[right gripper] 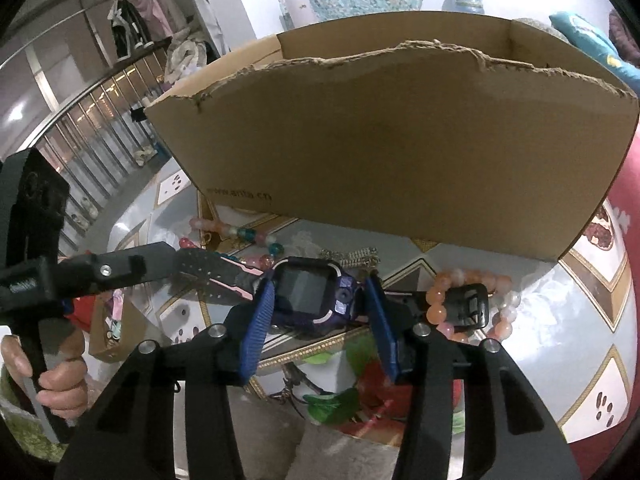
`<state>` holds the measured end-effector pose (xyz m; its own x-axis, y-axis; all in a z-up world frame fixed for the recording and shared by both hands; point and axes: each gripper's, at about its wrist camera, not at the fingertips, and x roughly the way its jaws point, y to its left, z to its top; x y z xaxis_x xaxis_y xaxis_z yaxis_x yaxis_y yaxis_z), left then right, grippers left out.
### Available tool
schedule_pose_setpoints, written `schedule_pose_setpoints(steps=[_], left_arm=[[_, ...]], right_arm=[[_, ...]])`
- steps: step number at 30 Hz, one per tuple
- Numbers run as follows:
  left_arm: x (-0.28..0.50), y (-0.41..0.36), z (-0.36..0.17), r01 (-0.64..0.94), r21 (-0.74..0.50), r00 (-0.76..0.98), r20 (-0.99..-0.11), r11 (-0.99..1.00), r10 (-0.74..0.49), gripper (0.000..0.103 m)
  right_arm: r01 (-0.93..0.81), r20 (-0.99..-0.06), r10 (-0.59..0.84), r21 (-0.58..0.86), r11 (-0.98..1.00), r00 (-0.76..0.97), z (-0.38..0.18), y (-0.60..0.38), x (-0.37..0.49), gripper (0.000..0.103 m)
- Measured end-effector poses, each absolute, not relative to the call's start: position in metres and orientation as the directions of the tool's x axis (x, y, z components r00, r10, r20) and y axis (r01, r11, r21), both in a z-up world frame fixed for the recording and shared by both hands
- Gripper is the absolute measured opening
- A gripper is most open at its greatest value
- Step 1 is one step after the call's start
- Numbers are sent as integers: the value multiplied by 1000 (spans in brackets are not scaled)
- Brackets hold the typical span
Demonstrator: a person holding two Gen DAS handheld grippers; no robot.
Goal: Organize jewelry
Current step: 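Lower the right gripper onto the smartwatch face and close on it, then lift the smartwatch with the right gripper and carry it over the box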
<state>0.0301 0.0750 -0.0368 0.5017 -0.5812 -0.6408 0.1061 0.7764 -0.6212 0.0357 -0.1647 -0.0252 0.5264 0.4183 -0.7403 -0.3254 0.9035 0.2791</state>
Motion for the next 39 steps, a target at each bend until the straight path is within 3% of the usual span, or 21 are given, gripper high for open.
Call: schedule_pose_setpoints(steps=[2,4,7,11,18,29,36,39], left_arm=[[30,72,-37,102,-630,502,-636,770,-587,69],[31,67,-36,96,-608,511,-650,788,-563,56],[33,61,-32,88,-586,525,-660,805,-538,46],[34,55,-27,93,-547,541,-674,832,-503,40],[32,34,-18,143,-431,564,-704,891,-432,20],[27,38,5,190,-427,581,-677,884,-452,16],[27,31,25,231,-406,599,-657,884,-458,15],[28,29,26,227,-392,598,-667,892,-445,15]], right_arm=[[-330,-736,424,283,901,527,-25,-164,36,46],[-334,-734,428,284,899,527,-25,-165,35,46],[-344,-730,434,284,895,528,-25,-165,35,46],[-352,-724,442,286,891,530,-25,-168,34,46],[-363,-712,459,298,883,531,-25,-174,32,46],[-314,-704,451,327,891,548,-25,-202,22,46],[-236,-722,327,228,945,609,-22,-223,19,45],[-283,-685,382,258,924,621,-15,-222,13,45]])
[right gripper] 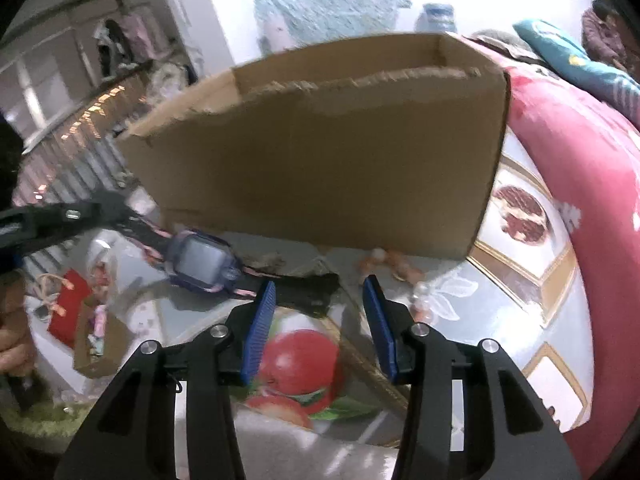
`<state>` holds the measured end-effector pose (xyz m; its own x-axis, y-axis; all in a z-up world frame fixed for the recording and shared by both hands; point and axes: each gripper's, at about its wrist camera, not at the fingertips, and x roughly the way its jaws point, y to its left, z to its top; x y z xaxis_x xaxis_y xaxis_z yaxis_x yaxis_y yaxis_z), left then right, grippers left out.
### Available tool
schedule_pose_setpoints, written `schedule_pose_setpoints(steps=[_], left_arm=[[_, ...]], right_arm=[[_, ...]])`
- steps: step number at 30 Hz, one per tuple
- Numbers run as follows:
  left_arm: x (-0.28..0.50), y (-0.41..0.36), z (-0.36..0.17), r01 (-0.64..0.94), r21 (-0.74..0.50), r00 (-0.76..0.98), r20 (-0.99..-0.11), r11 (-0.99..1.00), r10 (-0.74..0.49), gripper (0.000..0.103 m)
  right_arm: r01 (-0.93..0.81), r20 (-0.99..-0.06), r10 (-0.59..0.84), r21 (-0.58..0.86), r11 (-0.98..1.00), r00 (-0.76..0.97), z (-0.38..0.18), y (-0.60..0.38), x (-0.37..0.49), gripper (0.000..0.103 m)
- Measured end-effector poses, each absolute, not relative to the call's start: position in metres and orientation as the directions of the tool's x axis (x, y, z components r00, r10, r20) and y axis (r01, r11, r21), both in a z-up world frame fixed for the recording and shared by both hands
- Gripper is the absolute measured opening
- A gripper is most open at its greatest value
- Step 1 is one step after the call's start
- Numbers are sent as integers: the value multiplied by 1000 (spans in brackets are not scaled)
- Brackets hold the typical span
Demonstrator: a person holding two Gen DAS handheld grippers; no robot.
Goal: Organize jewelry
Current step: 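Lift the smartwatch with the right gripper and carry it over the box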
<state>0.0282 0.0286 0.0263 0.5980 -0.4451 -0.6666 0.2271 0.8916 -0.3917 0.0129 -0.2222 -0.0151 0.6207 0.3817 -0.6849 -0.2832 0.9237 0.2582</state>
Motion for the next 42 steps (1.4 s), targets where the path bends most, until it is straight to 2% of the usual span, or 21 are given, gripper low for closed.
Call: schedule_pose_setpoints(steps=[3,5,9,14,19,24,26,34,42], left_arm=[[30,27,27,219,-387,593,-676,896,-437,15],[30,27,28,218,-393,592,-675,893,-441,15],[32,19,38,239,-392,590,-668,888,-453,15],[32,8,46,269,-388,579,-666,882,-470,15],[33,-8,61,322,-421,550,-646,848,-530,15],[28,-18,90,398,-461,514,-604,793,-609,15],[24,-21,102,429,-462,506,-589,776,-630,15],[6,-25,156,534,-426,514,-522,730,-681,15],[1,-16,203,619,-429,504,-425,658,-752,15]], right_arm=[[-365,-644,475,308,879,600,-12,-214,11,47],[-412,-619,540,353,840,570,-12,-206,12,53],[-497,-601,531,243,833,597,-9,-188,9,65],[-535,-598,498,133,834,628,-13,-176,13,65],[-550,-574,509,120,827,641,-15,-169,14,65],[-551,-512,538,142,822,670,-4,-174,10,65],[-555,-483,551,150,818,681,3,-178,7,63],[-563,-417,568,150,813,709,28,-183,-6,40],[-636,-317,666,207,744,676,71,-185,-7,38]])
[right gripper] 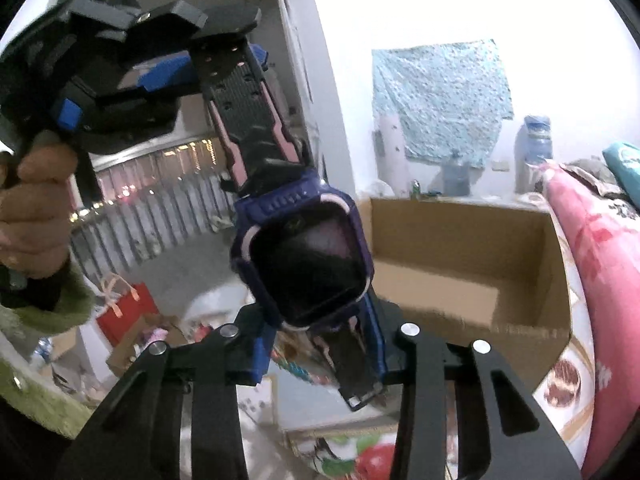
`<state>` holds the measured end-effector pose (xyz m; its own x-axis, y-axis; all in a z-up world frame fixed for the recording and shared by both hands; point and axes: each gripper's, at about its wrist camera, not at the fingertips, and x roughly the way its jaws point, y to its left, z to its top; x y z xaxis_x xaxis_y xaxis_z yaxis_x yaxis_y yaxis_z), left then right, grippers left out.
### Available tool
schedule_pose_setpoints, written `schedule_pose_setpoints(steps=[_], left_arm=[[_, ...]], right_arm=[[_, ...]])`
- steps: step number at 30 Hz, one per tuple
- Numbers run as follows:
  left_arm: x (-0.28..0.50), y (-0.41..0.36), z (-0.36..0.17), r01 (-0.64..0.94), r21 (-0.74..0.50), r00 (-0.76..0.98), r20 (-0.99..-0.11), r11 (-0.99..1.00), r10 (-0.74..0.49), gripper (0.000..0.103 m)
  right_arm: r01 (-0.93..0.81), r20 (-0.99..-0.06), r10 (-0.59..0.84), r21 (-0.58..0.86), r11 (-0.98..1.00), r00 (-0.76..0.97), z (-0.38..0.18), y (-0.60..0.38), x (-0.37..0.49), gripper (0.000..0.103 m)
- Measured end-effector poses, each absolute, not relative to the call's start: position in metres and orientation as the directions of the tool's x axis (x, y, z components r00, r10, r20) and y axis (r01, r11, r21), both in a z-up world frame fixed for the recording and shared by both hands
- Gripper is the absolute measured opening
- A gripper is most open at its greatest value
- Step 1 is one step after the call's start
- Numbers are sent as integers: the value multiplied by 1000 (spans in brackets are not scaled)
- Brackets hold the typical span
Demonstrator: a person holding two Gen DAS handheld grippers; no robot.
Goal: Organize jewelry
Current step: 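Lift the smartwatch with the right gripper and carry it over the box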
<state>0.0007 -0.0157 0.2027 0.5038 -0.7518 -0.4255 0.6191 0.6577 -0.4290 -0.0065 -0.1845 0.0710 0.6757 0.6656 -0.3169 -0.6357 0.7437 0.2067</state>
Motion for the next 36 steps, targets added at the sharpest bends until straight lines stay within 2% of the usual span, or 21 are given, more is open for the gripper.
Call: schedule_pose_setpoints(steps=[1,3,7,10,12,18,25,32,33,34,36], left_arm=[[2,-15,208,627,-423,506,-418,654,-755,15],[3,-13,222,638,-391,528,-405,663,-746,15],[15,-6,240,623,-322,590,-405,713,-699,15],[33,9,244,585,-299,635,-409,754,-655,15],[49,18,242,558,-302,651,-417,773,-634,15],[104,37,210,474,-313,661,-491,823,-568,15],[162,41,152,384,-273,645,-604,882,-468,15],[207,23,113,359,-191,594,-708,914,-382,16],[211,20,109,357,-178,586,-721,917,-368,18],[216,17,106,354,-163,581,-733,921,-354,24],[224,13,98,334,-113,578,-760,936,-298,33]], right_arm=[[-642,-308,672,207,738,673,75,-185,-6,36],[-649,-305,667,174,740,679,87,-184,-1,25],[-633,-357,602,37,773,715,106,-176,14,23],[-635,-399,580,-7,772,710,116,-176,34,21],[-637,-450,555,-39,770,699,122,-173,55,8],[-654,-597,494,-69,754,633,121,-159,116,6],[-679,-796,349,-103,727,495,84,-131,184,6],[-686,-895,200,-146,713,399,46,-118,223,6],[-692,-901,195,-145,707,388,43,-117,227,6],[-692,-909,179,-148,707,377,39,-116,233,6],[-692,-929,147,-141,708,339,29,-116,243,16]])
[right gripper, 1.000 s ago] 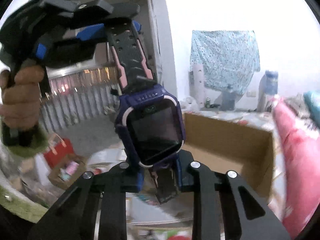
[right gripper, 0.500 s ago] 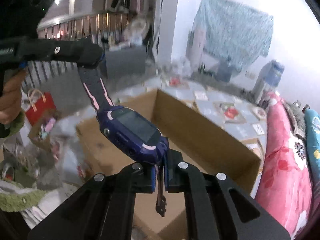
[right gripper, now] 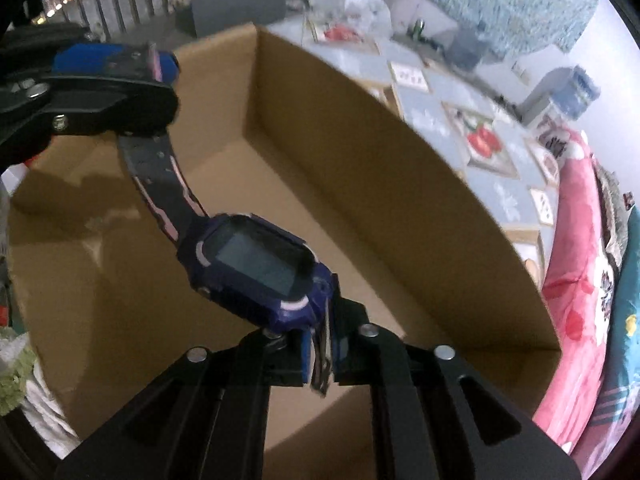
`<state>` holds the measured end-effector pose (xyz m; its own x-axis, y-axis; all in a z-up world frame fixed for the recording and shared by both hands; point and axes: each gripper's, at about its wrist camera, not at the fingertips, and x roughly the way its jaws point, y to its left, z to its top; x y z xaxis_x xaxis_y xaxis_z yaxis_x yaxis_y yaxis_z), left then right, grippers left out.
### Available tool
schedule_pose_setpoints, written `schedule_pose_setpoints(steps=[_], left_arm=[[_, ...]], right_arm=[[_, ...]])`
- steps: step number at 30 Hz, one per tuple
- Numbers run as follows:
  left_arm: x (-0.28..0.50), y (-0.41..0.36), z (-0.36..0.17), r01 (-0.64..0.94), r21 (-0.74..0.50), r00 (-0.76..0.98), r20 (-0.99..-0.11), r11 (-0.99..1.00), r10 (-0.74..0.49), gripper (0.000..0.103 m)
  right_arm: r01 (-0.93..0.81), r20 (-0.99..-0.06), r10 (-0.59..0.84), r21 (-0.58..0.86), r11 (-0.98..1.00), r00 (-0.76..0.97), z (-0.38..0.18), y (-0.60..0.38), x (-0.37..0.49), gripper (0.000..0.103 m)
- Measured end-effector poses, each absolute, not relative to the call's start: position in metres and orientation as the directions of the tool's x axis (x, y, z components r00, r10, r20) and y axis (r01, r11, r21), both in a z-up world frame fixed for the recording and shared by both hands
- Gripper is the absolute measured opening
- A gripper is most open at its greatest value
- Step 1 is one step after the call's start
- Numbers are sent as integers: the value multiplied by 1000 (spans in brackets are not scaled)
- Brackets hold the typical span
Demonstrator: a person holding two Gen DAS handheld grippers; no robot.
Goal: Organize jewelry
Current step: 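Lift the smartwatch with the right gripper and carry it over the box, then open the right gripper to drop the smartwatch into the box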
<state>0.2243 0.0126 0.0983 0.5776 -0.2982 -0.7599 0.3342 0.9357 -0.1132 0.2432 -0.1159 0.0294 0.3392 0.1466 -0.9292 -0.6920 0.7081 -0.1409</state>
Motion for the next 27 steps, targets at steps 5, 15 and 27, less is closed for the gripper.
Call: schedule_pose_setpoints(steps=[5,15,27], left_arm=[[233,18,95,296,-108,592,-759,949,-271,37],[203,50,119,229,-162,682,-677,960,-276,45],[125,123,107,80,-258,762,-608,963,-226,66]], right_arm=[[-670,-946,124,-114,734,298,20,-129,254,44],[-628,-934,330,177,758,135,35,-143,263,33],[-647,-960,272,247,722,-62,-13,-85,269,25]])
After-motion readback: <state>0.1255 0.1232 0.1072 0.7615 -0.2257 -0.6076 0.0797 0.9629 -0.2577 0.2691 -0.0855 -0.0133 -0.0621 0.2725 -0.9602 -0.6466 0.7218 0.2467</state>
